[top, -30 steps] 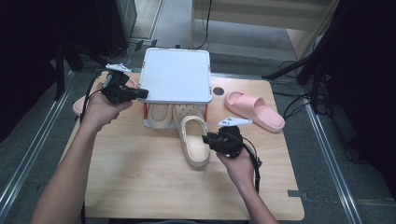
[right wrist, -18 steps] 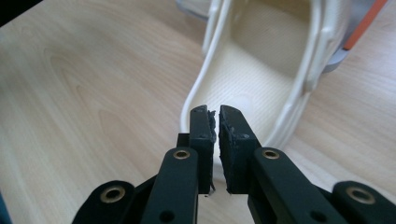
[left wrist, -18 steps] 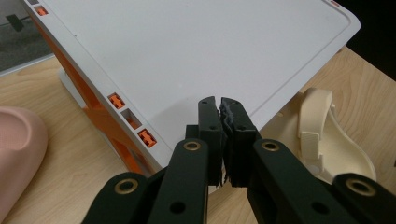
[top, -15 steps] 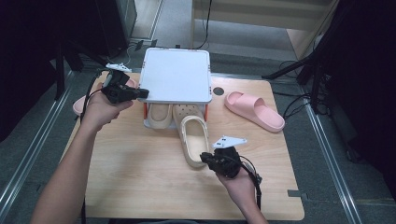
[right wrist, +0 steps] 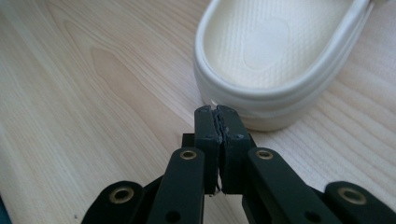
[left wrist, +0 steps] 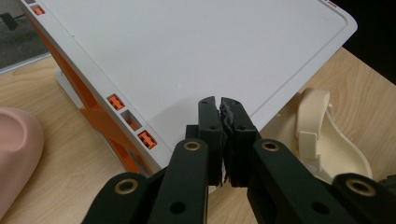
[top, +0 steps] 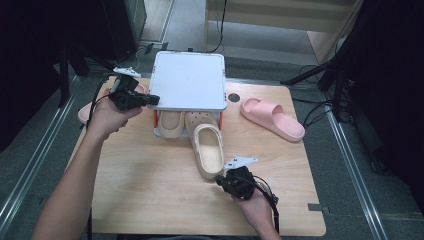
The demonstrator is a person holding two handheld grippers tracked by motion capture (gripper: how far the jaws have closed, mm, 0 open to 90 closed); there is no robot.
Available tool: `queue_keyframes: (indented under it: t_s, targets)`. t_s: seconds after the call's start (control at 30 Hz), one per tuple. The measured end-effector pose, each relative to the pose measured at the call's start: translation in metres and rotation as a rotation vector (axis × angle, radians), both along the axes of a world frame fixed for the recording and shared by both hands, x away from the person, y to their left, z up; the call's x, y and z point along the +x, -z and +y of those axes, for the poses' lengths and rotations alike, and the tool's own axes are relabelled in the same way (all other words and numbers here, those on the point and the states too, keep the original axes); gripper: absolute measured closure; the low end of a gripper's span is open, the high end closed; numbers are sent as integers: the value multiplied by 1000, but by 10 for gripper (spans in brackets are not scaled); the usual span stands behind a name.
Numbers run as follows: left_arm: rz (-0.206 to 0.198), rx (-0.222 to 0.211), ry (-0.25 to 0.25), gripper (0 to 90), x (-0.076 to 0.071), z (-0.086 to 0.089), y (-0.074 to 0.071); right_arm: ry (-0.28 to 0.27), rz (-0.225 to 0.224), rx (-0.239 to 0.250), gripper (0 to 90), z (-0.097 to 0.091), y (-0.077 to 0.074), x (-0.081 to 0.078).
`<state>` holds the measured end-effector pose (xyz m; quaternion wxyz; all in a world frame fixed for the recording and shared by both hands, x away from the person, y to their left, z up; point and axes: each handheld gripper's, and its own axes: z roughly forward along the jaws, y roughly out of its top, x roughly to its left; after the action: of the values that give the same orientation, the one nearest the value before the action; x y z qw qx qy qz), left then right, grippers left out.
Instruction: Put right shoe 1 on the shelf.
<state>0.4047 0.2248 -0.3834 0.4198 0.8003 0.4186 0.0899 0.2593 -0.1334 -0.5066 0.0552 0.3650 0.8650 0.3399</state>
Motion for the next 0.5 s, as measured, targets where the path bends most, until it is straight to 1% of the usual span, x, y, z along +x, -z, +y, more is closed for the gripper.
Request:
queue_keyframes:
  t_s: [0.07,0.13,0.2,0.23,0.37,0.4,0.5]
  targets:
    - [-1,1,0,872,0,0,0,5,8,-17,896,0,4,3]
    - [-1,2,0,872,0,0,0,20,14,-22,898,1,5,4]
    - [-3,4,1,872,0,0,0,21,12,-22,900,1,5,7]
    - [-4,3,1,871,0,0,0,28,22,-18,900,2,5,7]
    - [-7,5,-1,872,-1,0,0,33,8,-10,900,5,3,10]
    - [-8,5,-1,872,-1,-1,0,38,12,-8,900,7,2,10]
    - [-13,6,-5,871,-2,-1,0,28,8,9,900,12,1,14]
